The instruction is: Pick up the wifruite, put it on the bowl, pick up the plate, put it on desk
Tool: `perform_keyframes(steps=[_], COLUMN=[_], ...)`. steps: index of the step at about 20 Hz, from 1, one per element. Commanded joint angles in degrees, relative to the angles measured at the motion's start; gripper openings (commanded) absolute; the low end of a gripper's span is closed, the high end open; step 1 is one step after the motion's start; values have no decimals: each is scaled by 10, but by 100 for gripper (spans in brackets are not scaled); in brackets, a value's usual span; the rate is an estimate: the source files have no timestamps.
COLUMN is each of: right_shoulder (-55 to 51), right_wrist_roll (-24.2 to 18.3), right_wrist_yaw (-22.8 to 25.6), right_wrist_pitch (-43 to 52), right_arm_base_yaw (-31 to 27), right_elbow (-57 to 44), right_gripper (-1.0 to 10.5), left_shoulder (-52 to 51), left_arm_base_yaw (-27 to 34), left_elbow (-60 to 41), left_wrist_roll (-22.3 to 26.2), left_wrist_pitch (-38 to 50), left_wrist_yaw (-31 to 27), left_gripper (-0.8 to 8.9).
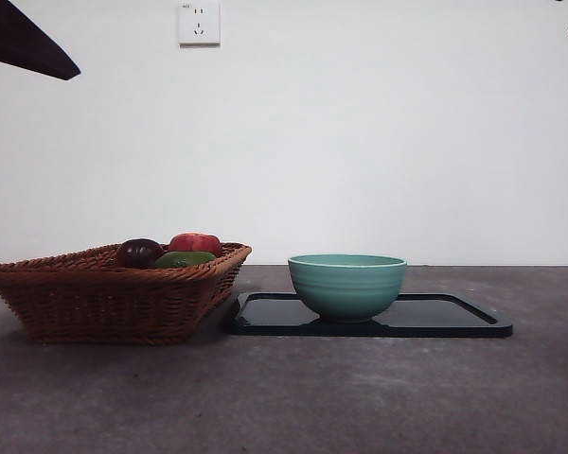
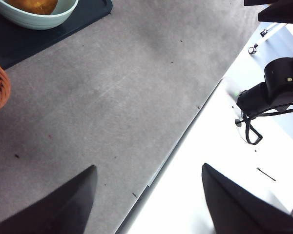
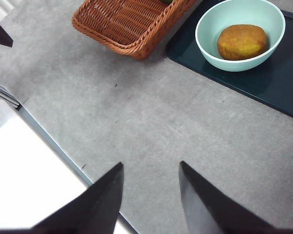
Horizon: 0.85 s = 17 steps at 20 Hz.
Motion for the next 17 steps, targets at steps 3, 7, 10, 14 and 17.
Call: perform_keyframes(steps=[3, 7, 10, 14, 17], right_shoulder=[3, 3, 3, 3, 2], right_wrist_roll=[6, 6, 6, 6, 6], right_wrist_yaw=[-1, -1, -1, -2, -2], right_wrist_pitch=[6, 6, 6, 6, 5], right_arm_base_yaw=[3, 3, 3, 3, 3], right_elbow=[3, 3, 3, 3, 3], right_gripper=[182, 182, 182, 182, 182], left_shoulder=[2, 10, 47, 164, 277], left_arm_base_yaw=[-3, -4, -7, -19, -29], left_elbow=[6, 15, 58, 176, 284], left_wrist_roll=[6, -24, -29, 6, 35], left_wrist_pitch=[7, 56, 80, 81, 80], left_wrist_yaw=[3, -15, -60, -84, -105], left_gripper=[342, 344, 344, 345, 345])
